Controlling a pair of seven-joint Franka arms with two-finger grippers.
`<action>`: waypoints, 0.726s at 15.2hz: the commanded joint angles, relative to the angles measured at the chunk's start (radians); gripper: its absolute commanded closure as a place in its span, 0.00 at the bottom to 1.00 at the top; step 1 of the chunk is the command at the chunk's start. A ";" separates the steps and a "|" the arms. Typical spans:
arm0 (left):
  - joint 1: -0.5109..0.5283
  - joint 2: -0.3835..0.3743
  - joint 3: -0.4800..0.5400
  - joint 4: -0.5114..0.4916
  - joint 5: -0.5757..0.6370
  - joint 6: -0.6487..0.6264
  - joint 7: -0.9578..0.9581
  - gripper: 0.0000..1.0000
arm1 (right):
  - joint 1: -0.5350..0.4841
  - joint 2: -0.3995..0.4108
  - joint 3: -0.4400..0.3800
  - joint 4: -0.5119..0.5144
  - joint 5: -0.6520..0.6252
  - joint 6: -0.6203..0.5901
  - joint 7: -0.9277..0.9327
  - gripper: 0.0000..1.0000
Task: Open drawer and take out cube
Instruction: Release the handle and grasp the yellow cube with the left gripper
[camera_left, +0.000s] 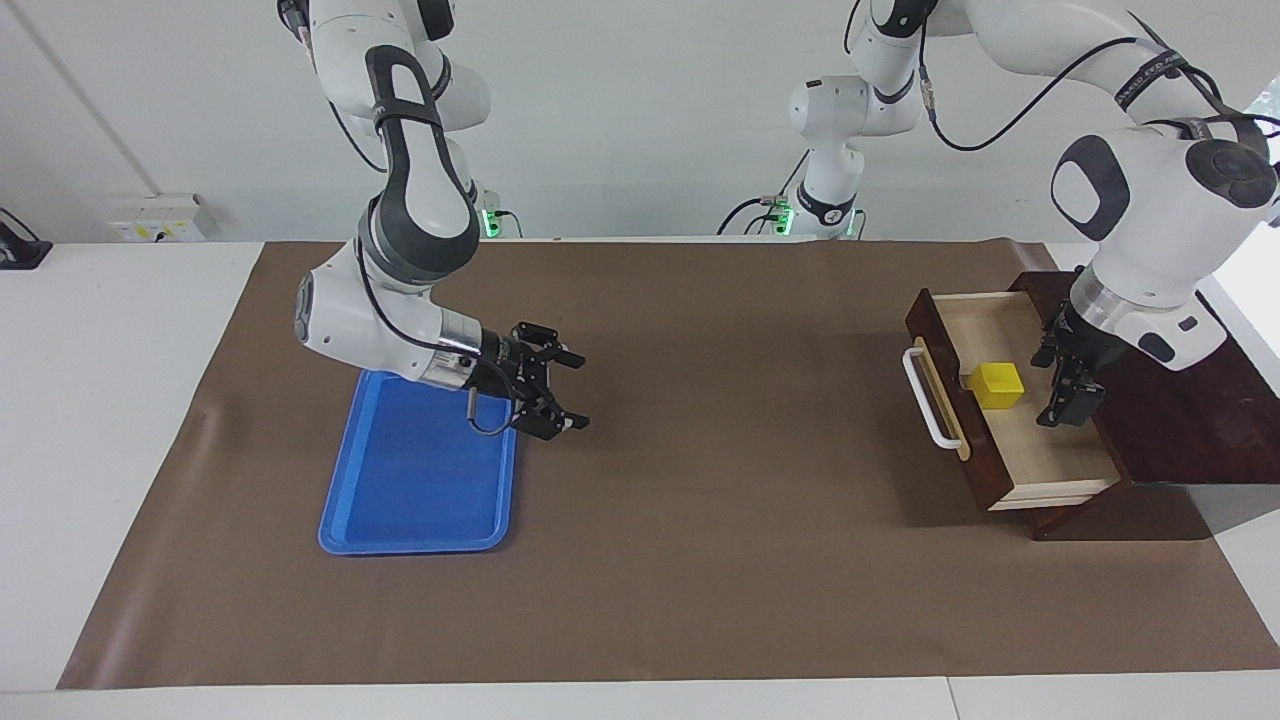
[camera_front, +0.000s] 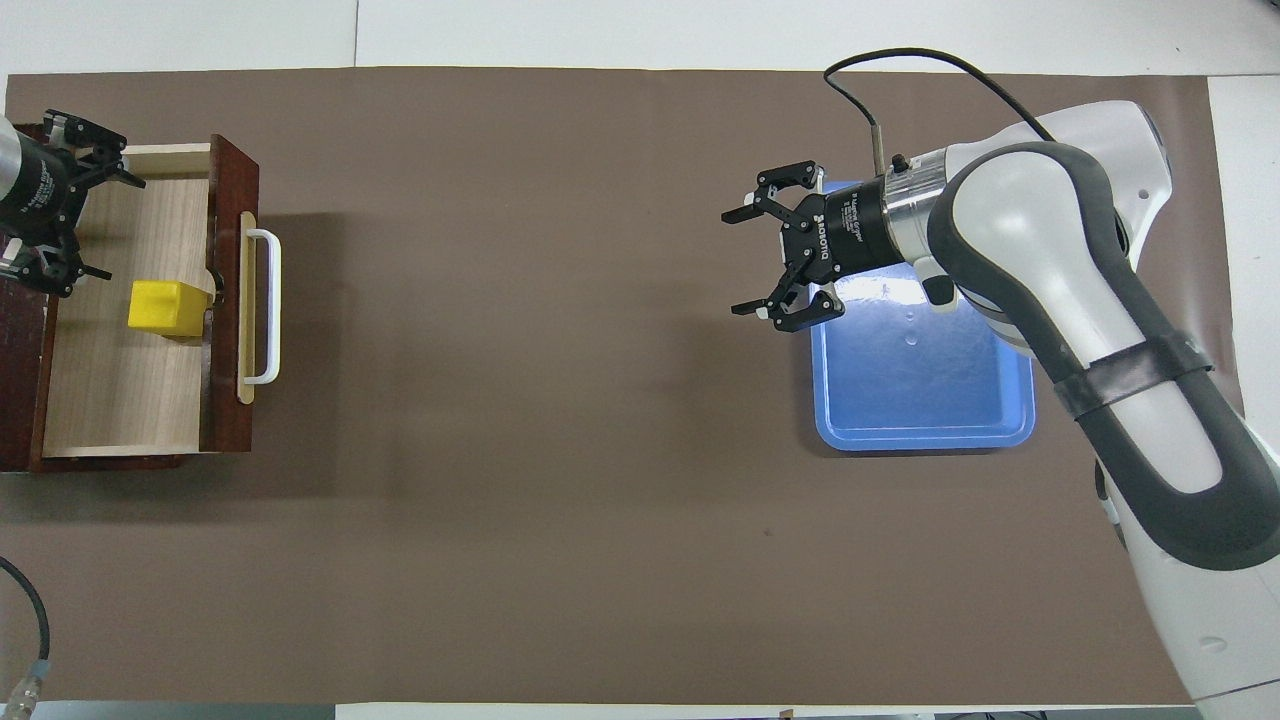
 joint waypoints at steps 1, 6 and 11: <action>0.025 -0.077 -0.004 -0.135 -0.011 0.057 -0.105 0.00 | 0.001 -0.025 0.003 -0.030 0.016 0.020 0.019 0.00; 0.057 -0.139 0.002 -0.295 -0.010 0.180 -0.191 0.00 | 0.008 -0.027 0.003 -0.031 0.010 0.045 -0.032 0.00; 0.058 -0.173 0.002 -0.404 -0.008 0.275 -0.191 0.00 | 0.030 -0.024 0.003 -0.033 0.010 0.062 -0.043 0.00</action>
